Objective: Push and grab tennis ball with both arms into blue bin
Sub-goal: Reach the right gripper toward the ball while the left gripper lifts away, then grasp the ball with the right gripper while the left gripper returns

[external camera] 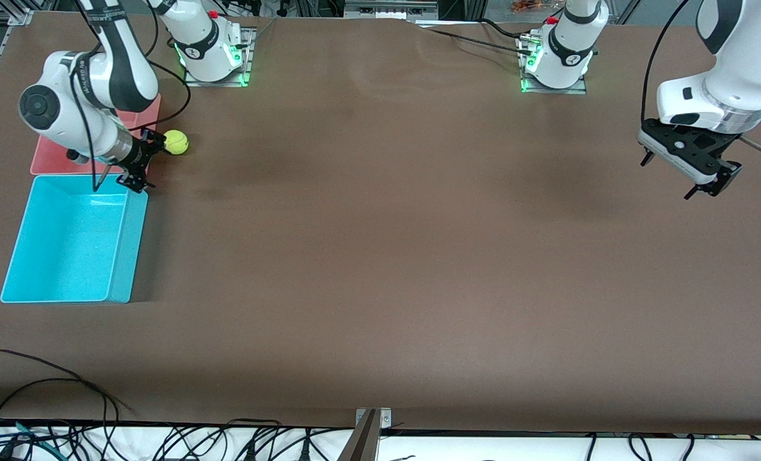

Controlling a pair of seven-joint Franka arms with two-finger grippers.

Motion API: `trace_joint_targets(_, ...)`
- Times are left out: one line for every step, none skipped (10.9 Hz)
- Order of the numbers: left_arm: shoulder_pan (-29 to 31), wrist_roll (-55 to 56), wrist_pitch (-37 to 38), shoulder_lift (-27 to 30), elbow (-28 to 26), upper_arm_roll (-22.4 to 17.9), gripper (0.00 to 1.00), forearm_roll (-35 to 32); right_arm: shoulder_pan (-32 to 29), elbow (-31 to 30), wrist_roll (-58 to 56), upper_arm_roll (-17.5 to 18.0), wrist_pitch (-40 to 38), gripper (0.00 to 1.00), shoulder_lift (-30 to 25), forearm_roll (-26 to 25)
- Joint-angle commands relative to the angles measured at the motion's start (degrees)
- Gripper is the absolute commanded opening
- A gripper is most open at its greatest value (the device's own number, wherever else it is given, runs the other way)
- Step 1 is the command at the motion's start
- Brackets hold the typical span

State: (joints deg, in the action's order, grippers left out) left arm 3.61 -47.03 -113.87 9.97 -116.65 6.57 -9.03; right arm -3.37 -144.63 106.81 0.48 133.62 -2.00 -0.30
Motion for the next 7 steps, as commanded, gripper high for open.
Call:
trace_joint_targets(-1.76,0.71,5.49,-0.30,4.93,-2.09,1.00,0.59,0.03,-6.96,-1.86,1.28,4.79,0.98,-2.92,-1.11)
trace_joint_targets(-1.76,0.80,7.59,-0.65,6.68,-2.09,1.00,1.63,0.03,-8.37,-2.39,1.28,5.15,0.98,-3.27,-1.20)
trace_joint_targets(-1.33,0.88,10.39,-0.91,8.70,-2.18,1.00,4.08,0.03,-9.86,-4.14,1.28,5.33,0.98,-3.45,-1.55)
trace_joint_targets(-1.24,1.32,13.47,-1.17,10.72,-2.18,1.00,5.76,0.03,-11.53,-6.77,1.19,5.33,0.98,-4.15,-1.98)
trace_joint_targets(-1.23,4.54,17.24,-1.18,13.09,-2.09,1.00,6.56,-0.06,-12.77,-9.93,1.19,5.33,0.98,-4.94,-1.99)
trace_joint_targets(-1.58,8.58,20.93,-1.26,15.47,-1.92,1.00,6.57,-0.06,-13.65,-12.22,1.10,5.33,0.99,-4.94,-1.99)
trace_joint_targets(-1.67,11.32,24.01,-1.27,17.58,-1.74,1.00,6.57,-0.23,-14.79,-13.46,0.93,5.59,0.99,-4.94,-2.16)
